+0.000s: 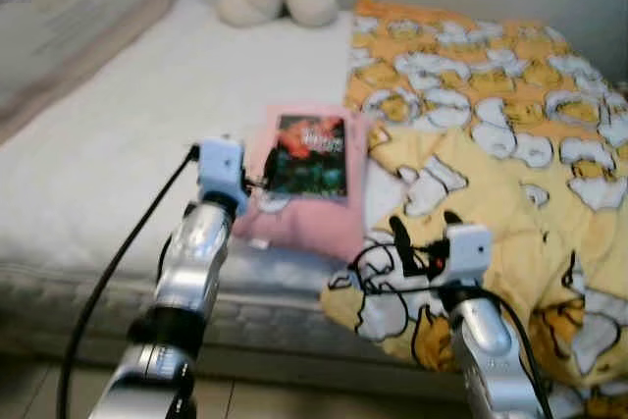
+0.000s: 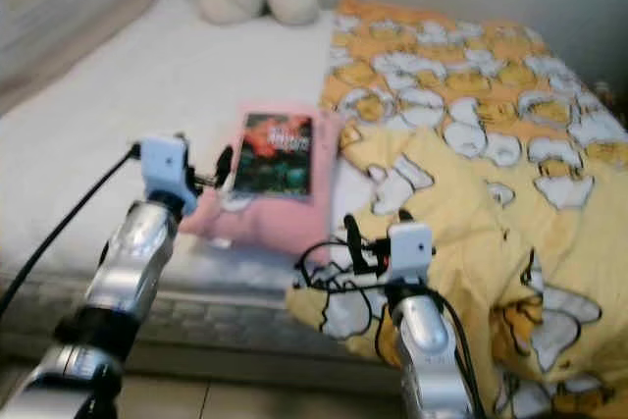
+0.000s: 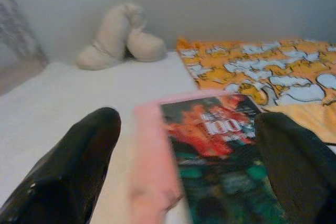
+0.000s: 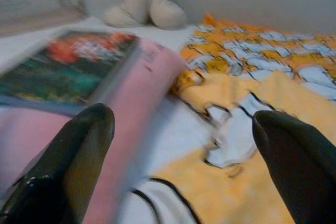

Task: Clean up the room

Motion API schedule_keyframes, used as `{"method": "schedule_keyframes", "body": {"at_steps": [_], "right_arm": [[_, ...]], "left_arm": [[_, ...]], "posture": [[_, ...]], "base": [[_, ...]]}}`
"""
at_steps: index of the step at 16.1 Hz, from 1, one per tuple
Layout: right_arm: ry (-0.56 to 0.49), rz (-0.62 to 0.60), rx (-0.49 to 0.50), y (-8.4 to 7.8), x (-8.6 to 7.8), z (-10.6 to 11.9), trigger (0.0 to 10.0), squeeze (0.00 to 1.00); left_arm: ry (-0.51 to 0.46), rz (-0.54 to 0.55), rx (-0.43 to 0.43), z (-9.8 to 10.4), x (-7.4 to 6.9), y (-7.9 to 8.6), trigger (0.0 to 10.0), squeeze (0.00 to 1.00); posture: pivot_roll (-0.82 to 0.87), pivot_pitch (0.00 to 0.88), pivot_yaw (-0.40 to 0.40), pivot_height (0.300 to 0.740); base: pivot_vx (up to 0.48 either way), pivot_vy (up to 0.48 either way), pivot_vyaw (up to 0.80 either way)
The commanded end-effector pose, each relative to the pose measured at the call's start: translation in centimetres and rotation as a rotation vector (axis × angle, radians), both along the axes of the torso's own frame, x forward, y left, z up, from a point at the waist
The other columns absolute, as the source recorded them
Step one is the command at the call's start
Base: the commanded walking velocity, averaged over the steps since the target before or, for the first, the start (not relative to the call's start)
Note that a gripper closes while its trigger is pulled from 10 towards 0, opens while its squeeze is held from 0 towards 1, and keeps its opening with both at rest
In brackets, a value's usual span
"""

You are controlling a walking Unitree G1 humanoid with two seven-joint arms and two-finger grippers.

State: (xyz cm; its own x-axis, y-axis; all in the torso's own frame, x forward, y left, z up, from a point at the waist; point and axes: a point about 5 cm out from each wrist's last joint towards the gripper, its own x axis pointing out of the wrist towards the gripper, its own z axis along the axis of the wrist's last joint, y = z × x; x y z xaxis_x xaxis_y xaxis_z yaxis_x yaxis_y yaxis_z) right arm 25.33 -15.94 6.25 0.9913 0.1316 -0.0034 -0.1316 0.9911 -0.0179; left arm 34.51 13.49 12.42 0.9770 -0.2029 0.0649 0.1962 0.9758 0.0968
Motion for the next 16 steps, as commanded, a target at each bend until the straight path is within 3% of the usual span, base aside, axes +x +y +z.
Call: {"method": "schedule_keyframes", "body": {"at_steps": [1,6,10,12,13,14,16], "right_arm": [[-0.001,-0.022,-0.007,-0.3,-0.1,0.0,10.0,0.00],[0.007,-0.022,-0.013,-0.3,-0.4,-0.2,10.0,0.00],[-0.003,-0.020,-0.019,-0.4,-0.5,0.1,10.0,0.00],[0.000,-0.011,-0.030,-0.6,-0.9,0.1,10.0,0.00],[0.003,-0.012,-0.031,-0.7,-1.0,0.1,10.0,0.00],[0.012,-0.014,-0.031,-0.8,-1.4,-0.1,10.0,0.00],[0.019,-0.011,-0.030,-0.6,-1.7,-0.2,10.0,0.00]], "left_arm": [[0.049,-0.012,-0.001,-1.1,-0.2,-0.4,10.0,0.00],[0.022,0.064,-0.032,-0.5,0.5,0.7,10.0,0.00],[-0.003,-0.050,0.028,0.9,1.5,-1.2,10.0,0.00],[0.057,0.023,-0.073,1.1,2.6,-0.2,10.0,0.00],[0.071,0.036,-0.085,1.1,2.8,0.1,10.0,0.00],[0.160,-0.006,-0.141,0.9,3.5,0.2,10.0,0.00],[0.214,-0.029,-0.193,0.7,3.8,0.2,10.0,0.00]], "posture": [[-0.04,0.000,0.018,0.740],[-0.05,0.000,0.020,0.740],[-0.05,0.000,0.009,0.740],[-0.06,0.000,0.007,0.740],[-0.06,0.000,0.006,0.740],[-0.06,0.000,0.008,0.740],[-0.07,0.000,0.008,0.740]], "base": [[0.000,0.000,0.00],[0.442,0.000,0.00],[0.480,0.000,0.00],[0.000,0.000,0.00],[0.000,0.000,0.00],[0.000,0.000,0.00],[0.000,0.000,0.00]]}}
